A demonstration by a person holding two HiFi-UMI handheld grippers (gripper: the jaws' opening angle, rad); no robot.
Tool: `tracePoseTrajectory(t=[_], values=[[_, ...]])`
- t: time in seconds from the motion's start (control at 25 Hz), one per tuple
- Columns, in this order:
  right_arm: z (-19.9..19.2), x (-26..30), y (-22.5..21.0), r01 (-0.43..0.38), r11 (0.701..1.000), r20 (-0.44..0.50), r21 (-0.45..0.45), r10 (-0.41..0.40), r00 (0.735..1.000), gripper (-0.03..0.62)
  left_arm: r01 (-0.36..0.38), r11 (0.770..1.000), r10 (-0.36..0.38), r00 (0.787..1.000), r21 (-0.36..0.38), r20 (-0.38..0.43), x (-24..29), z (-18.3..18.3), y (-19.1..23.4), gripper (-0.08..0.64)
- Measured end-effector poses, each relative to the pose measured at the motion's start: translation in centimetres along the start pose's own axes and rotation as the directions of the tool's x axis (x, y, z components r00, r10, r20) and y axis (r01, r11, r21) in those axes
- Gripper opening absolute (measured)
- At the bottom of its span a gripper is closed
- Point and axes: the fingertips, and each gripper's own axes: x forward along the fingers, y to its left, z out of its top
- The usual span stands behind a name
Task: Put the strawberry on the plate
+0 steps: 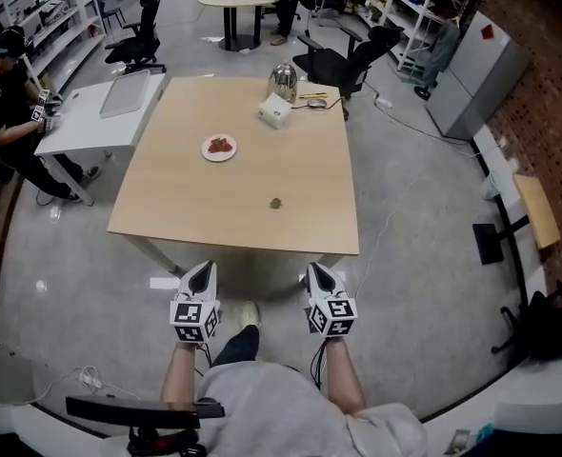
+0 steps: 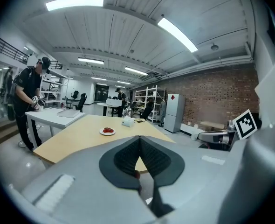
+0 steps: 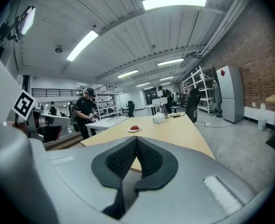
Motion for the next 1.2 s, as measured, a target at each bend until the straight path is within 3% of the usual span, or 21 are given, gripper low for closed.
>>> tracePoseTrajectory(t=[0.48,1.2], values=[[1.9,7.6,-1.5,-0.007,1.000,-0.025,-0.004,0.006,1.000,0.006,0.011,1.000,-0.011,0.999,-0.014,-0.032,7.2,1.3,3.5,0.018],[1.5,15.8,-2.8,0.007,1.000,-0.096,-0.023,-0.009,0.995,0.007,0.035,0.999,-0.037,0.995,-0.028,-0.088,14.3,0.6,8.1,0.018]])
